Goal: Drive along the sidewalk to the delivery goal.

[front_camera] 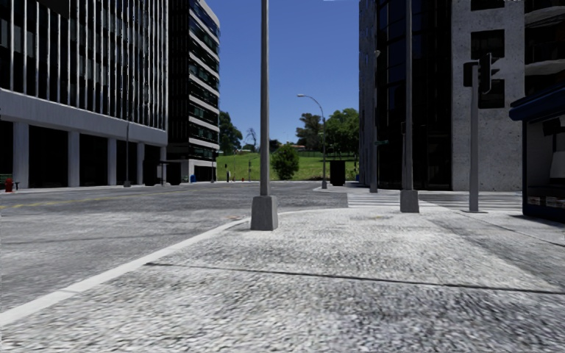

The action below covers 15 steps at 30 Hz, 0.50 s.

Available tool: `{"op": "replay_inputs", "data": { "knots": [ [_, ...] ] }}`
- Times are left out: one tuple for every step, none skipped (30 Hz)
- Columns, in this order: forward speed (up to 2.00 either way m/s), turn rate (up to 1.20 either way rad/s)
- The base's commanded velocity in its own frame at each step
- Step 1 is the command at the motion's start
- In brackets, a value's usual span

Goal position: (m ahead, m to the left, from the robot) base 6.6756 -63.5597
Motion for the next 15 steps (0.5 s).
{"op": "replay_inputs", "data": {
  "knots": [
    [2.0, -0.4],
    [2.0, -0.4],
    [2.0, -0.4],
    [2.0, -0.4],
    [2.0, -0.4],
    [2.0, -0.4],
    [2.0, -0.4],
    [2.0, -0.4],
    [2.0, -0.4],
    [2.0, -0.4],
    [2.0, -0.4],
    [2.0, -0.4],
    [2.0, -0.4],
    [2.0, -0.4],
    [2.0, -0.41]
  ]
}}
